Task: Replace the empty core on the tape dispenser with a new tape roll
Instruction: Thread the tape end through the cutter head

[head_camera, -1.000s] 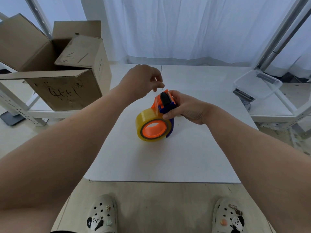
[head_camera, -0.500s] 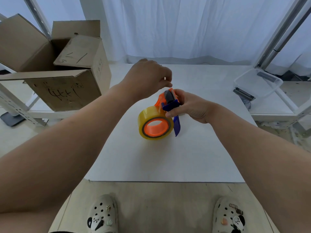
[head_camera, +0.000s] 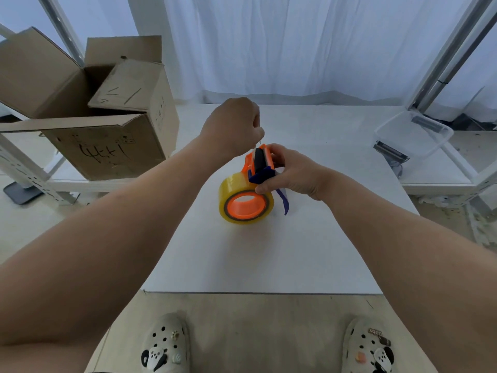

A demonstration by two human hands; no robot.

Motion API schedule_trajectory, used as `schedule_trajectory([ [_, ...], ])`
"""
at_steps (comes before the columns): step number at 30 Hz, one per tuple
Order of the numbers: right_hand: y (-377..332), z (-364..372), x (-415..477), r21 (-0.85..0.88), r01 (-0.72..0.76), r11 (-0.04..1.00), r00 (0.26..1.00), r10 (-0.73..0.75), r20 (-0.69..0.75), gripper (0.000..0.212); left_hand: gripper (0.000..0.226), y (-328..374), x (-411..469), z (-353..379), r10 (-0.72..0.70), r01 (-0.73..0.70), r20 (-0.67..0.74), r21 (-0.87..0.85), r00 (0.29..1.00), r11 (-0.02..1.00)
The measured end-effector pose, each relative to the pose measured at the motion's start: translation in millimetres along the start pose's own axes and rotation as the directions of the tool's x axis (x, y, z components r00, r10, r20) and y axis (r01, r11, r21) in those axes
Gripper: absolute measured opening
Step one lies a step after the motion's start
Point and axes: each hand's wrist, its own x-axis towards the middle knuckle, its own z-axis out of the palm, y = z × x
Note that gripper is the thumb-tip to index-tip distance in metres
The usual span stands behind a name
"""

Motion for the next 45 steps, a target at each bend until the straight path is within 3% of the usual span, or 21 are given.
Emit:
schedule_trajectory([
  [7,2,-3,-1,-0.020,-0.003,1.000,1.000,0.002,-0.004,0.073,0.016,6,1,0,-0.043,0.041,-0.025,-0.083,0.999,0.996],
  [13,-5,4,1,-0.043,0.029,0.999,0.999,-0.028,0.032,0.075,0.016,-7,-2,-2,-0.168,0.159,-0.024,-0.214,0.985,0.964],
  [23,3,-11,-2,0.021,-0.001,1.000,1.000,0.002,-0.019,0.062,0.019,13,-8,-8,-0.177,0.175,0.017,-0.269,0.984,0.947],
  [29,-1,-11,-1,-0.002,-0.009,1.000,0.999,0.009,0.053,0.072,0.016,11,-7,-10,-0.225,0.222,0.031,-0.334,0.974,0.916],
  [34,-1,-11,0,-0.091,0.025,0.996,0.998,-0.030,-0.054,0.100,0.013,16,-5,-10,-0.223,0.245,0.102,-0.426,0.969,0.871],
  [36,-5,-11,-2,0.002,0.057,0.998,0.993,-0.057,-0.105,0.088,0.013,19,-5,-11,-0.251,0.296,0.157,-0.492,0.955,0.819],
  [39,-10,-6,-4,0.118,0.100,0.988,0.966,-0.068,-0.251,0.050,0.023,21,-5,-11,-0.293,0.374,0.234,-0.547,0.927,0.749],
  [42,-9,1,-1,-0.061,0.121,0.991,0.903,-0.135,-0.408,0.035,0.027,24,-6,-13,-0.312,0.421,0.283,-0.571,0.907,0.705],
  [45,-15,4,0,-0.216,0.155,0.964,0.867,-0.238,-0.437,0.025,0.028,27,-7,-15,-0.326,0.462,0.328,-0.595,0.887,0.658],
])
